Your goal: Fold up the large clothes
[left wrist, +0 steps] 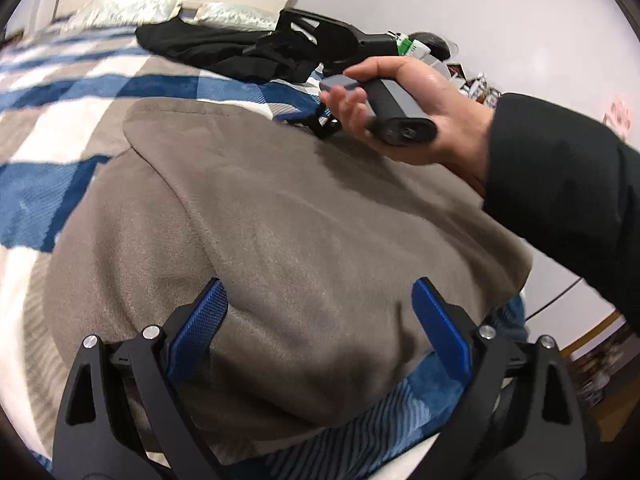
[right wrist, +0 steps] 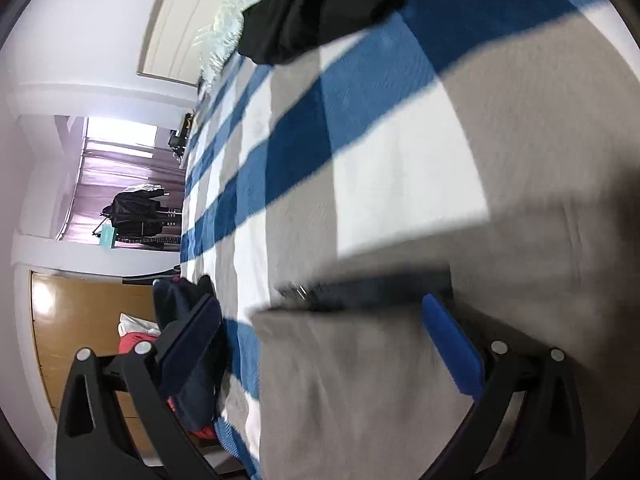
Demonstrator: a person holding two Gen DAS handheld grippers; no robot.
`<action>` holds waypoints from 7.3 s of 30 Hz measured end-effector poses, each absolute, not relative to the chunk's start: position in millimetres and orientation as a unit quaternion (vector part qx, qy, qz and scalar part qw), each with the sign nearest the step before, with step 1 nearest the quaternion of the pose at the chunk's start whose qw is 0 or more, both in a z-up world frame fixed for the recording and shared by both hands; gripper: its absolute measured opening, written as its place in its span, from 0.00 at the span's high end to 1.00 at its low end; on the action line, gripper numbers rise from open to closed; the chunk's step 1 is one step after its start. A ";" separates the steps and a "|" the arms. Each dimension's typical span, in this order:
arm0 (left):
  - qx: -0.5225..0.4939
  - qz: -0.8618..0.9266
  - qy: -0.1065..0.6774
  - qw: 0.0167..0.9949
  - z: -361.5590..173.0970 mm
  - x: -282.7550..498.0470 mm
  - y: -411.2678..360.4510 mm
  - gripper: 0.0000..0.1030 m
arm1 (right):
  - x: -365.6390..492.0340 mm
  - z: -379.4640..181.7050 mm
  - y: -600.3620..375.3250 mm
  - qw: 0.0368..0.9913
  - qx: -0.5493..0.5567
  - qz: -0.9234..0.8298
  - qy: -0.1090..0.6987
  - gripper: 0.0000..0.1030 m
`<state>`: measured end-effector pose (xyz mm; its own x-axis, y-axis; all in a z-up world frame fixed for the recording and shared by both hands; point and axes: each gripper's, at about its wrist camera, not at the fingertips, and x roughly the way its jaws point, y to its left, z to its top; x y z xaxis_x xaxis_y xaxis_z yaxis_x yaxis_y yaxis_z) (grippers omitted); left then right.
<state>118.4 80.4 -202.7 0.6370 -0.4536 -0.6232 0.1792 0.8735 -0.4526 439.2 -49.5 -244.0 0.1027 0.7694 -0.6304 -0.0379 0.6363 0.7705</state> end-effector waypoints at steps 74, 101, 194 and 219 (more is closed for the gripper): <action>-0.485 -0.057 0.435 0.757 -256.6 108.5 140.4 0.06 | 145.9 -288.6 -375.9 0.701 0.524 0.188 0.446 0.04; -0.427 -0.113 0.415 0.795 -163.2 130.2 137.0 0.86 | 185.6 -183.9 -336.7 0.763 0.407 0.220 0.451 0.77; -0.414 0.227 0.162 0.866 -46.0 -228.1 688.0 0.91 | 191.0 -115.1 421.9 0.605 0.122 0.604 0.505 0.81; -0.366 0.241 0.238 0.867 -33.8 -291.0 597.8 0.10 | 168.4 -73.8 352.7 0.590 0.118 0.615 0.511 0.04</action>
<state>-291.0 597.8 -33.8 0.7707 0.2437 -0.5888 -0.5922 0.6151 -0.5205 168.4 352.7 -73.8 -0.2770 0.8453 -0.4568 -0.6042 0.2164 0.7669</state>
